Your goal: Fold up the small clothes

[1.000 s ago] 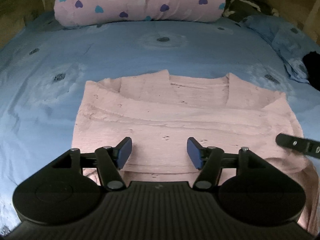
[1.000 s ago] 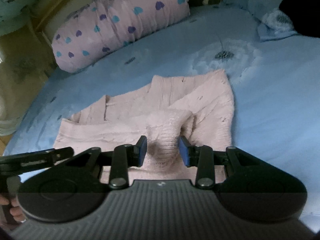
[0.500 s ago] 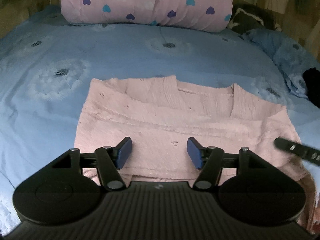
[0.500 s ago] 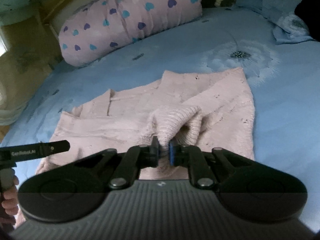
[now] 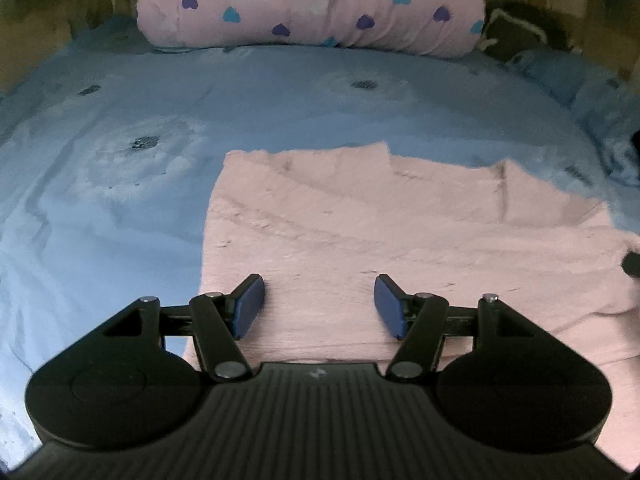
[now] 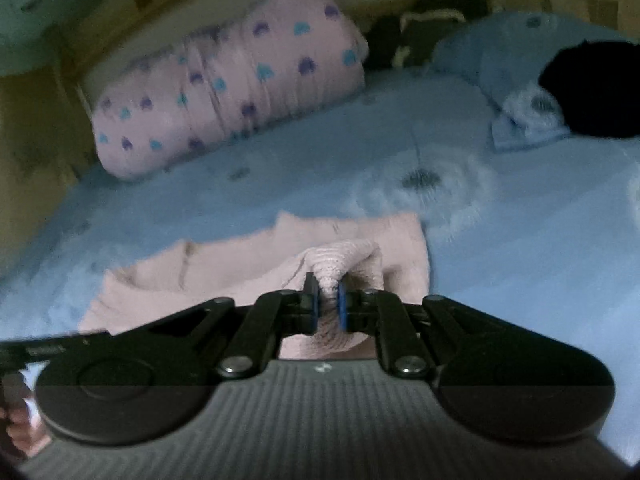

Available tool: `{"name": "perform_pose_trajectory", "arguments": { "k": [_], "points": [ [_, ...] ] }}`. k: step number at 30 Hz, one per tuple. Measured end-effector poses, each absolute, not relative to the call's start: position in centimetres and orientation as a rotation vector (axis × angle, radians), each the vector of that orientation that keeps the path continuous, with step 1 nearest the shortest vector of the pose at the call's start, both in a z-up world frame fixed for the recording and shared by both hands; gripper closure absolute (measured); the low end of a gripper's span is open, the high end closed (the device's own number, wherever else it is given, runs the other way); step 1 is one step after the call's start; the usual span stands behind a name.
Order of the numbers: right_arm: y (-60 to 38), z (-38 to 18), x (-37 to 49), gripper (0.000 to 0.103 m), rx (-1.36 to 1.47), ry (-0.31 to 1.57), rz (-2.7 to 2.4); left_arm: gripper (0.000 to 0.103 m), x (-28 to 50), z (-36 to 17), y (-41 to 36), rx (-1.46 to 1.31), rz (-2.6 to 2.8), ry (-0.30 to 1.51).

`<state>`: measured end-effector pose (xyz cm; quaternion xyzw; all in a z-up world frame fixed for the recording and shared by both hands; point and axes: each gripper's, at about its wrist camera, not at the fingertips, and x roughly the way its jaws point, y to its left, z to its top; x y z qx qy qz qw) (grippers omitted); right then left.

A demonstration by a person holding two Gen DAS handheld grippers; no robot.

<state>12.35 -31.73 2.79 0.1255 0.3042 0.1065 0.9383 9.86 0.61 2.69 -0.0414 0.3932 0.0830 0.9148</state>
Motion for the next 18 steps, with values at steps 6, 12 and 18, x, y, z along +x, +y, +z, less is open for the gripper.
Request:
{"name": "perform_pose_trajectory", "arguments": {
  "k": [6, 12, 18],
  "points": [
    [-31.1, 0.0, 13.7, 0.089, 0.212, 0.729, 0.164, 0.034, 10.0, 1.6, 1.8, -0.113, 0.162, 0.811],
    [-31.0, 0.2, 13.2, 0.086, 0.204, 0.719, 0.160, 0.034, 7.9, 3.6, 2.5, -0.118, 0.167, 0.793],
    [-31.2, 1.8, 12.2, 0.083, 0.213, 0.659, 0.154, 0.033, 5.2, 3.8, 2.5, -0.023, 0.202, 0.807]
  ]
}}
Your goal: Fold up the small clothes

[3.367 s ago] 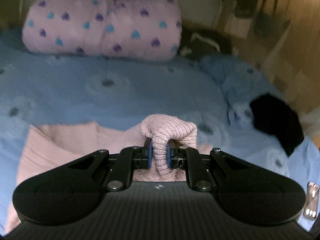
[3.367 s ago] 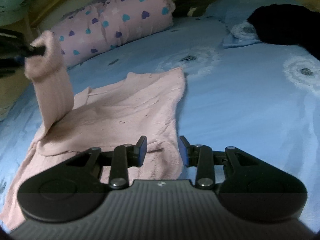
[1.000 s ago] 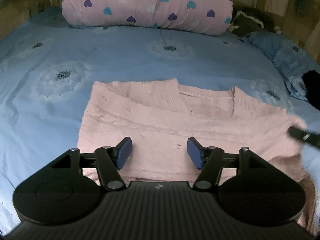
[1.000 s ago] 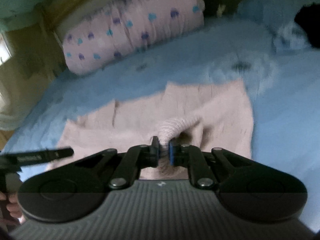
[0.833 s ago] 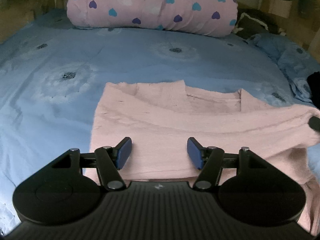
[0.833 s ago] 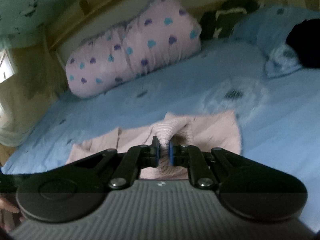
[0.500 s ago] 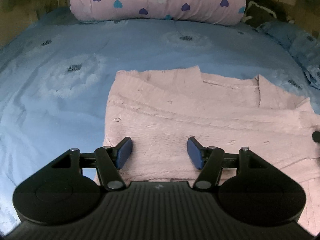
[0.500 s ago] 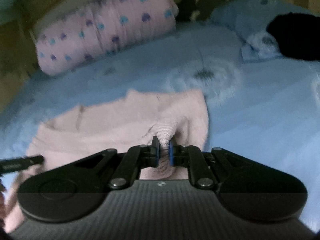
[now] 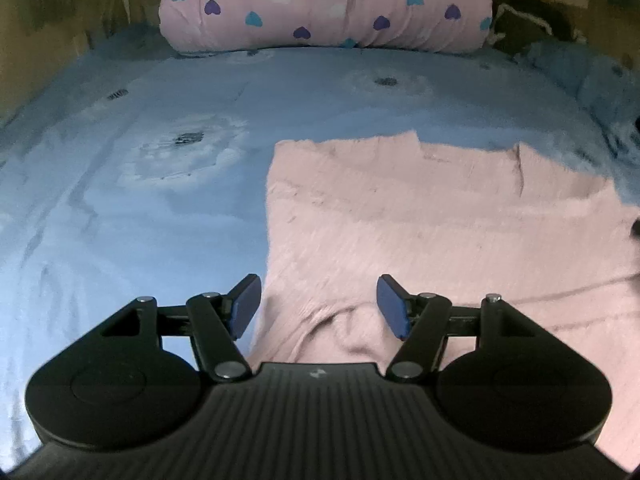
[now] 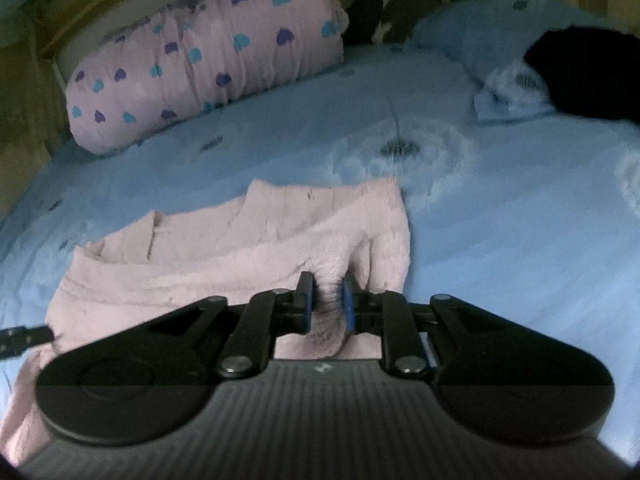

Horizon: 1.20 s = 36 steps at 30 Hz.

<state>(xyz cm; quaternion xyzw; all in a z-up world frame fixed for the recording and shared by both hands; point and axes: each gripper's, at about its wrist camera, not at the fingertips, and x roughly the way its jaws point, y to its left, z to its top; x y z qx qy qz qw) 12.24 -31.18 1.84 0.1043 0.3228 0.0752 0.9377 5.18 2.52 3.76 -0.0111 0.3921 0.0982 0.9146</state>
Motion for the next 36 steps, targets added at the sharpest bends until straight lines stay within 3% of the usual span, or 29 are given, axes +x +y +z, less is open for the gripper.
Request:
{"name": "perform_pose_trajectory", "arguments": {
  "k": [10, 19, 24, 36],
  "points": [
    [-31.7, 0.9, 12.8, 0.080, 0.182, 0.719, 0.095, 0.026, 5.5, 1.3, 3.8, -0.008, 0.287, 0.815],
    [-32.2, 1.1, 11.9, 0.078, 0.206, 0.702, 0.111, 0.026, 2.1, 3.8, 3.8, 0.004, 0.240, 0.829],
    [-32.6, 2.2, 8.9, 0.064, 0.176, 0.695, 0.150, 0.025, -2.1, 5.4, 3.8, 0.021, 0.209, 0.834],
    [-30.6, 4.8, -1.9, 0.064, 0.091, 0.680, 0.262, 0.025, -11.4, 7.2, 0.3, 0.063, 0.054, 0.820]
  ]
}}
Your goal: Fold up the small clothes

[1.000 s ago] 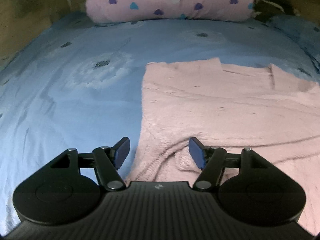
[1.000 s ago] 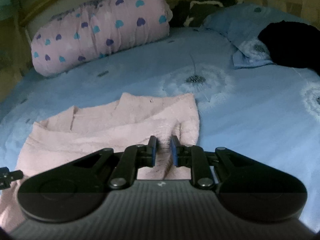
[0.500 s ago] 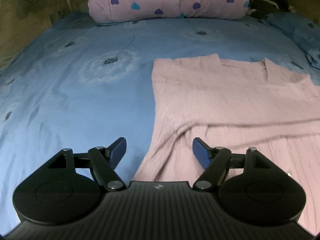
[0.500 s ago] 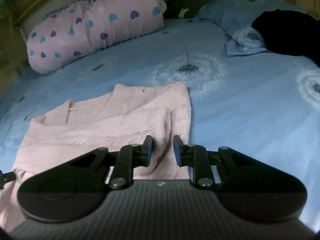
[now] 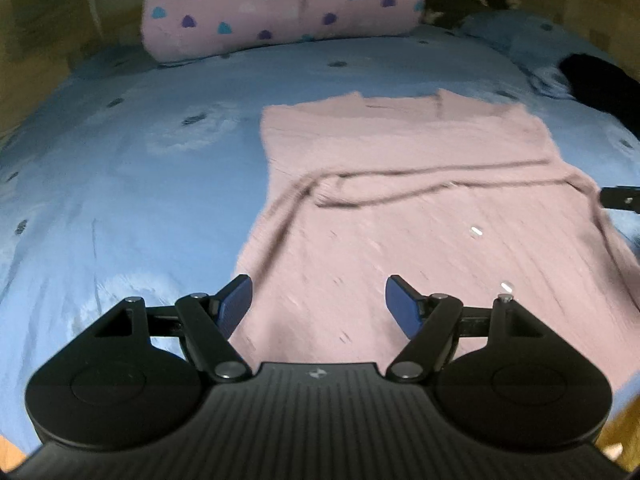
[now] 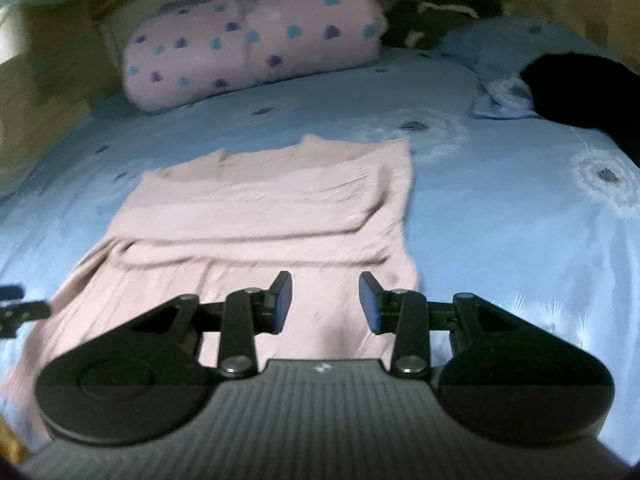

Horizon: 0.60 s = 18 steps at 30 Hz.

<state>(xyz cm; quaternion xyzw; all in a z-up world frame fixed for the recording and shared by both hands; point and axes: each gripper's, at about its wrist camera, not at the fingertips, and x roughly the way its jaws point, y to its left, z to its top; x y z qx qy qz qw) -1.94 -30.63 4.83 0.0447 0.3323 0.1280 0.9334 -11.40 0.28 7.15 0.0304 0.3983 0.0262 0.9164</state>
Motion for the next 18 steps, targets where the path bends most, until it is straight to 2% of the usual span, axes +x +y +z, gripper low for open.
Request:
{"name": "perform_pose_trajectory", "arguments": {
  "k": [7, 10, 18],
  "points": [
    [-27.7, 5.3, -8.1, 0.063, -0.025, 0.678, 0.358, 0.025, -15.2, 6.6, -1.9, 0.108, -0.008, 0.836],
    [-26.7, 5.1, -10.2, 0.054, -0.070, 0.680, 0.387, 0.025, -16.5, 6.2, -2.5, 0.141, -0.034, 0.849],
    [-25.6, 4.2, -14.2, 0.053, -0.192, 0.682, 0.432, 0.024, -19.5, 5.8, -2.8, 0.181, -0.081, 0.866]
  ]
}}
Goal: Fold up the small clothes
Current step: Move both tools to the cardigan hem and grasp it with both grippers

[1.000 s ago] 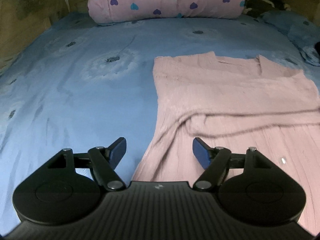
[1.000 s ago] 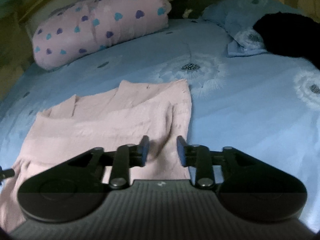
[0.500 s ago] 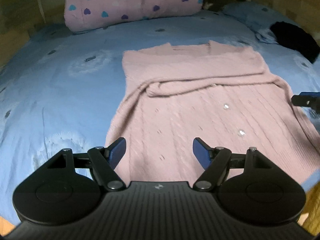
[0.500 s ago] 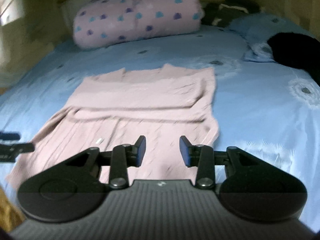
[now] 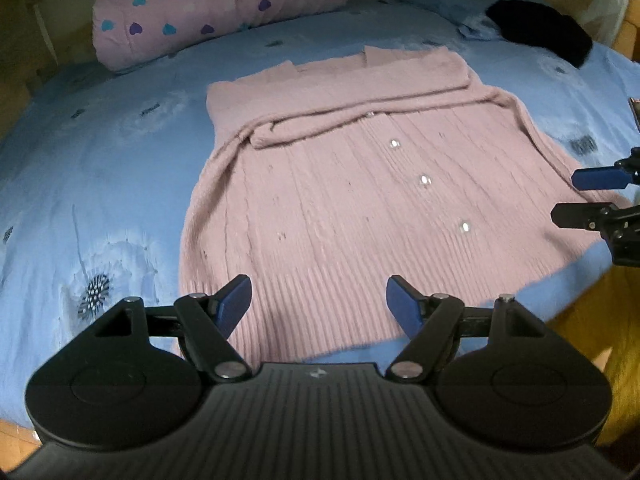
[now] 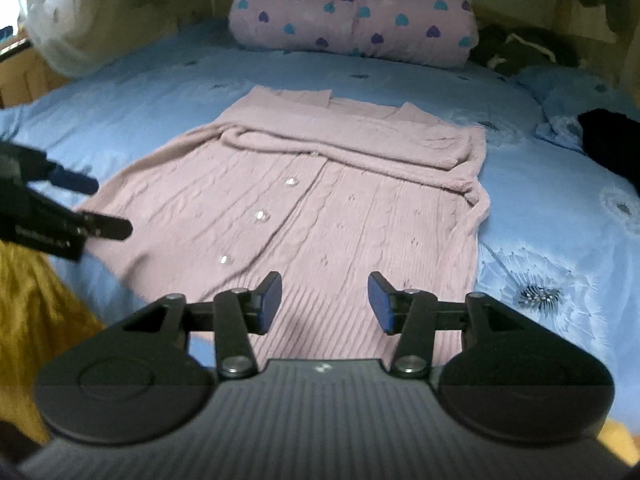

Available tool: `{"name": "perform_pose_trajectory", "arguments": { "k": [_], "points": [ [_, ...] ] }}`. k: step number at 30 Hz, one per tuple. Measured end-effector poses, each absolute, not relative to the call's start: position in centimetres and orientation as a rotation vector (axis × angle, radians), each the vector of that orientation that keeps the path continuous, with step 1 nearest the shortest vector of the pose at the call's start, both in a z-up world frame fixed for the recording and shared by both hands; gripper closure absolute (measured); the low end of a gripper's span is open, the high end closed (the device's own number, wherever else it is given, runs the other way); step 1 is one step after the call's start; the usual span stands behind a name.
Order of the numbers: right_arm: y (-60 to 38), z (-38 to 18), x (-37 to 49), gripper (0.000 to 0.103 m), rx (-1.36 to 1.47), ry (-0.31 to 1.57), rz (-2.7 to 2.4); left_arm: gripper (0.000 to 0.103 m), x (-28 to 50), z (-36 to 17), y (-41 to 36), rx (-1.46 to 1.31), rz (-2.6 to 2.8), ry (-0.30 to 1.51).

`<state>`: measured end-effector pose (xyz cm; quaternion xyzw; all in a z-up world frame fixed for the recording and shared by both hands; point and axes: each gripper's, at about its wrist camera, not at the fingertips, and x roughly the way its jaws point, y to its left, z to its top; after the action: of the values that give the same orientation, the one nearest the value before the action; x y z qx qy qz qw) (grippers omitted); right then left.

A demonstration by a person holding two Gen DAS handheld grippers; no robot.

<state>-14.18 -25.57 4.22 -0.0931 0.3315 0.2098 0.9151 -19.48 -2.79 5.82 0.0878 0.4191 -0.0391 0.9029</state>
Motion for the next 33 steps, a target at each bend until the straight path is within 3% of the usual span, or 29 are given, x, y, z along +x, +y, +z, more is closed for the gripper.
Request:
{"name": "perform_pose_trajectory", "arguments": {
  "k": [12, 16, 33],
  "points": [
    [-24.8, 1.7, -16.6, 0.053, -0.311, 0.733, 0.480, 0.024, -20.4, 2.9, -3.9, 0.344, -0.099, 0.899],
    [-24.4, 1.2, -16.8, 0.041, -0.358, 0.709, 0.459, 0.023, -19.9, 2.7, -3.8, 0.341, -0.085, 0.890],
    [-23.9, 1.0, -16.4, 0.038, -0.354, 0.697, 0.485, 0.023, -19.1, 2.4, -5.4, 0.411, -0.090, 0.839]
  ]
}}
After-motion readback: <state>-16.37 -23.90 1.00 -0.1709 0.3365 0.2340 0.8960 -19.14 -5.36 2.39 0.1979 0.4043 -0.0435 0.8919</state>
